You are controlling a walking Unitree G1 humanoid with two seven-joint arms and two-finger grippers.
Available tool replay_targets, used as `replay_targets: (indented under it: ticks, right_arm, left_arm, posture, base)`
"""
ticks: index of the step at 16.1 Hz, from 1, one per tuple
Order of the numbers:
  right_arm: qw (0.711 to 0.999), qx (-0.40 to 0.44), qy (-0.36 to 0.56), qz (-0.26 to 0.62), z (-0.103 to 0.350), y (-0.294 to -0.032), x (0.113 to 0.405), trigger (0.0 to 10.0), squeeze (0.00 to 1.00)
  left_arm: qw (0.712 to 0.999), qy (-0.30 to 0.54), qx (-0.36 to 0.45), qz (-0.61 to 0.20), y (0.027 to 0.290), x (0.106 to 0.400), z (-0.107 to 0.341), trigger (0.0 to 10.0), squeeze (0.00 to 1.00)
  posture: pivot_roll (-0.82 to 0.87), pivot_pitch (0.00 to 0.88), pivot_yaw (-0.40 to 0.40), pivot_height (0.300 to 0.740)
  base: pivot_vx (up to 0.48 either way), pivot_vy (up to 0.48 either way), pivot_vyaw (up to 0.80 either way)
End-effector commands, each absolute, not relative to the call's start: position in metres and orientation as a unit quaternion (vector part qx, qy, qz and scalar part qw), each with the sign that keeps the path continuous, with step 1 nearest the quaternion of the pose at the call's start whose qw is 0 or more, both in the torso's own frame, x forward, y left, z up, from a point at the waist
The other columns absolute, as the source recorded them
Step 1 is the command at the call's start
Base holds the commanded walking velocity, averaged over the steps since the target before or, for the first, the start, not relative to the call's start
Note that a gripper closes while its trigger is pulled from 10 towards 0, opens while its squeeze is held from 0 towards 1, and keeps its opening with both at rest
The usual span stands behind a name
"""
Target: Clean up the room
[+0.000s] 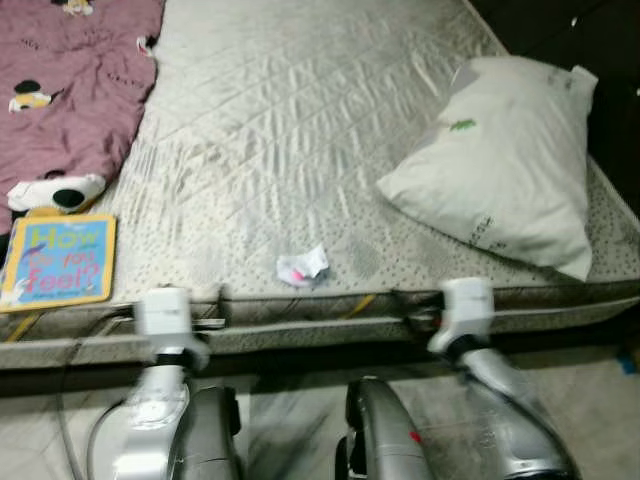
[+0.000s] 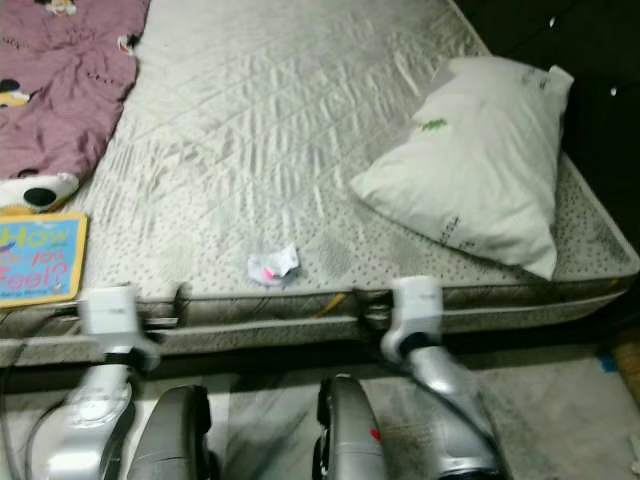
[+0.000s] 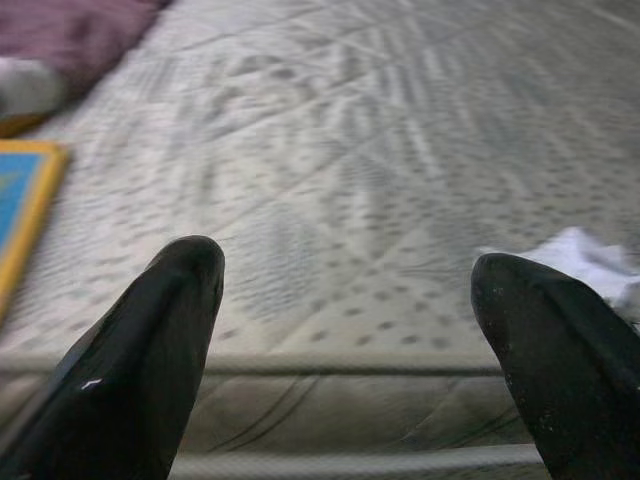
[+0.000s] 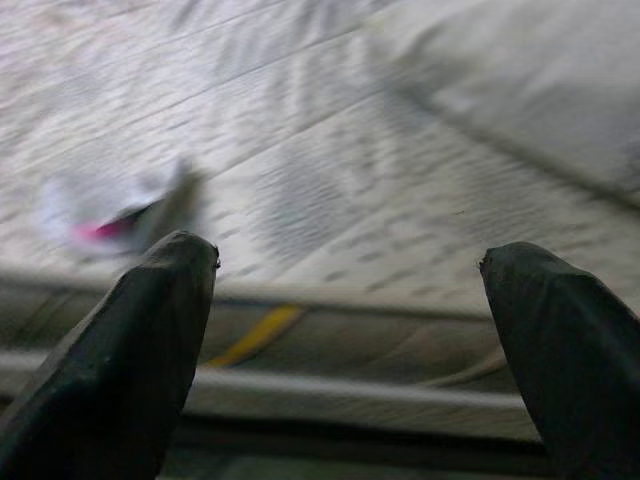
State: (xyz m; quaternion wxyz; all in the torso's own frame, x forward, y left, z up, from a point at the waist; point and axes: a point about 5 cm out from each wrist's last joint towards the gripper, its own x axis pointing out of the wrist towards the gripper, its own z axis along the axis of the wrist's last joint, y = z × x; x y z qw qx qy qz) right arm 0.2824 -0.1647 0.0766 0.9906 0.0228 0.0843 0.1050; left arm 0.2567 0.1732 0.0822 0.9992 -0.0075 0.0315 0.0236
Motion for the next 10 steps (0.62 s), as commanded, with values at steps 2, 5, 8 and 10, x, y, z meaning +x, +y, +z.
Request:
replay_targets:
  ticks: [2,5,8,10]
  right_arm:
    - [0.989,0.030,0.086,0.121,0.0745,-0.1552,0.2809,10.0,0.00]
    - [0.988,0.038,0.090,0.117,0.0732,-0.1562,0.2814,10.0,0.00]
    - [0.988,0.040,0.091,0.117,0.0731,-0.1559,0.2812,10.0,0.00]
    - [0.988,0.042,0.092,0.116,0.0731,-0.1560,0.2812,10.0,0.00]
  left_arm:
    - [0.998,0.039,0.001,0.041,0.1853,0.2518,0.0791,10.0,0.00]
    - [0.998,0.042,0.003,0.042,0.1852,0.2521,0.0782,10.0,0.00]
    - [0.998,0.044,-0.002,0.042,0.1856,0.2519,0.0776,10.0,0.00]
    - [0.998,0.042,-0.009,0.042,0.1858,0.2521,0.0779,10.0,0.00]
  posture:
    - [-0.01,0.211,-0.078,0.590]
    - [-0.01,0.211,-0.078,0.590]
    - [-0.01,0.216,-0.077,0.590]
    - [-0.01,0.221,-0.077,0.590]
  base:
    - [0.137,0.000,0.28]
    - [0.000,0.000,0.23]
    - [0.000,0.000,0.00]
    - [0.000,0.369,0.00]
